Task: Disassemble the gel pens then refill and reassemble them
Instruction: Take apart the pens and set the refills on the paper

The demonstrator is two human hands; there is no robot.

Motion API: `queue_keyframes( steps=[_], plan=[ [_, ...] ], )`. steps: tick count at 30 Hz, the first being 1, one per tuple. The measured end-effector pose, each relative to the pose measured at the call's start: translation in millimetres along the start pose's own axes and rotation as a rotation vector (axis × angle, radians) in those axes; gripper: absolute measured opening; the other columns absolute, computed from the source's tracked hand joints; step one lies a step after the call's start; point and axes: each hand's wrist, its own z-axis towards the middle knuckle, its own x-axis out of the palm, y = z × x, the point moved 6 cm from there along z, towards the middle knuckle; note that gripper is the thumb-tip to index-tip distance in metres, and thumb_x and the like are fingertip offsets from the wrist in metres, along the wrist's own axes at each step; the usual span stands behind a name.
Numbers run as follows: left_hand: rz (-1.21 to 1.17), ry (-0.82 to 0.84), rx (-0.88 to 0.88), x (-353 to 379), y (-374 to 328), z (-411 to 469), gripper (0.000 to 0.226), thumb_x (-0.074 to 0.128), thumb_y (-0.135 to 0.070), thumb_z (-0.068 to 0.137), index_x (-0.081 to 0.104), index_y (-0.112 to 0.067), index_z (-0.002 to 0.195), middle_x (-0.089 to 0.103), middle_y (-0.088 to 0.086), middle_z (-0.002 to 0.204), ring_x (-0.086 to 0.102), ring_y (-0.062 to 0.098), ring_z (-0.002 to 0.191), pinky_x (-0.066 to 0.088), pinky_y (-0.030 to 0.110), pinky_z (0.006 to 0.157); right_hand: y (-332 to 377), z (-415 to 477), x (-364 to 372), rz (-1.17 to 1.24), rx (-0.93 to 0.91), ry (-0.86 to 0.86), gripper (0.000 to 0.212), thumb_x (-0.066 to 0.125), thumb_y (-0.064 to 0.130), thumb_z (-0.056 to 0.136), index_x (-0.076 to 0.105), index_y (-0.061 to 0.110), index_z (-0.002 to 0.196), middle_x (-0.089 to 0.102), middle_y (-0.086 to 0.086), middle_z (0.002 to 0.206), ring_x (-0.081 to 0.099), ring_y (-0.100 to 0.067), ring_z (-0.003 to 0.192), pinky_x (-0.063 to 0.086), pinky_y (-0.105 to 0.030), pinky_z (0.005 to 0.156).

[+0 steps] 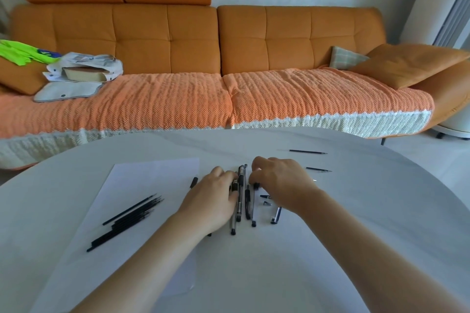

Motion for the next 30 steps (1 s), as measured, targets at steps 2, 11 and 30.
queue_keyframes(
  steps=[2,11,30],
  plan=[
    [-0.020,-0.014,0.006,-1,0,1,0.039,0.045,-0.037,0.099,0.045,-0.027,0.136,0.044,-0.008,0.124,0.053,0.018,0.103,0.050,0.035,0.081,4,-2,-1,-0.023,-0.028,0.001,0.038,0.064,-0.005,0.078,0.071,0.025,0.101,0.061,0.000,0.108,0.060,-0.022,0.071,0.048,-0.032,0.051],
    [-0.201,-0.059,0.106,-8,-16,-1,0.035,0.052,-0.051,0.093,0.059,-0.031,0.121,0.046,-0.015,0.109,0.044,0.003,0.107,0.040,0.023,0.089,-14,-15,-28,0.033,-0.046,-0.193,0.010,0.065,0.017,0.087,0.064,0.024,0.093,0.062,0.004,0.093,0.057,-0.020,0.061,0.048,-0.035,0.046],
    [0.248,-0.197,0.315,-26,-26,3,0.010,0.054,-0.041,0.095,0.057,-0.041,0.105,0.062,-0.010,0.076,0.062,0.016,0.063,0.039,0.028,0.048,0,-15,-32,0.265,0.111,-0.044,0.033,0.044,0.048,0.100,0.069,0.028,0.107,0.066,0.008,0.094,0.062,-0.016,0.087,0.046,-0.032,0.067]
  ],
)
